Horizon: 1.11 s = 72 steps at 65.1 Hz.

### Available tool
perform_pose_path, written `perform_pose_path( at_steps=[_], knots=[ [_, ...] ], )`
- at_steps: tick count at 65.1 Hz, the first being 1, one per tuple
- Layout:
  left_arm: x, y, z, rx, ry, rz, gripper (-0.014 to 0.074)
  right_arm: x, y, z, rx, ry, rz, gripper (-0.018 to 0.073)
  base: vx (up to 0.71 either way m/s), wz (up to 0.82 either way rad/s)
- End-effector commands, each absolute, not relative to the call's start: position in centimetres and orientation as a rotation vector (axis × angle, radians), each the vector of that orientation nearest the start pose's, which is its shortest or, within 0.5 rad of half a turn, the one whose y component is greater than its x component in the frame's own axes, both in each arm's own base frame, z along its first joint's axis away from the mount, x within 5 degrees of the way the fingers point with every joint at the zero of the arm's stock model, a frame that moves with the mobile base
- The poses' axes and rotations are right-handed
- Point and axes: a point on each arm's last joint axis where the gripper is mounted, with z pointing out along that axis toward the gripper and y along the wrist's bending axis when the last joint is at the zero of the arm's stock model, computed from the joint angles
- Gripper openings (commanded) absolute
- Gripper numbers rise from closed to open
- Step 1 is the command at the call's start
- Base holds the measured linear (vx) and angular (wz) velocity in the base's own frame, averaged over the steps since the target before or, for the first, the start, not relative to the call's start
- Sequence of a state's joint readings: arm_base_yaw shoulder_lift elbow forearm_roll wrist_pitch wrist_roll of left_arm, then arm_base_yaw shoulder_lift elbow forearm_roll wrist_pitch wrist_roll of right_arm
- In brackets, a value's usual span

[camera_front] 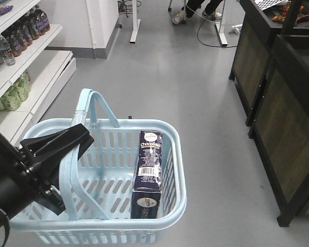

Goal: Left arm holds basket, right arm returns cookies
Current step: 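Turn the base away from the shelf toward the fruit display table, then drive forward past the fruit table holding the basket in the left gripper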

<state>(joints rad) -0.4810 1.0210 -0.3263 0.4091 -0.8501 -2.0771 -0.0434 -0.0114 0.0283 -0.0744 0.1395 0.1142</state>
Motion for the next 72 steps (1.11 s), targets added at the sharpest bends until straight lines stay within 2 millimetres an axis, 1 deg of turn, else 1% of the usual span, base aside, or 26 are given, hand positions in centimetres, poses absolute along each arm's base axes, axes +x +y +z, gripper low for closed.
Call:
perform_pose_path(
  at_steps=[1,39,72],
  knots=[
    [15.1,-11.08,30.13,-0.697,1.383,-2.167,-0.0003,5.67,-0.32,19.28,0.062,1.574,-0.02,-0.001,0.02,-0.05],
    [15.1,-11.08,30.13,-0.697,1.383,-2.167,-0.0003,5.67,-0.32,19.28,0.062,1.574,-0.02,-0.001,0.07,-0.09],
    [15.1,-11.09,30.13,-0.696,1.383,-2.167,-0.0003,5.67,-0.32,19.28,0.062,1.574,-0.02,-0.001,0.23,0.01]
  ],
)
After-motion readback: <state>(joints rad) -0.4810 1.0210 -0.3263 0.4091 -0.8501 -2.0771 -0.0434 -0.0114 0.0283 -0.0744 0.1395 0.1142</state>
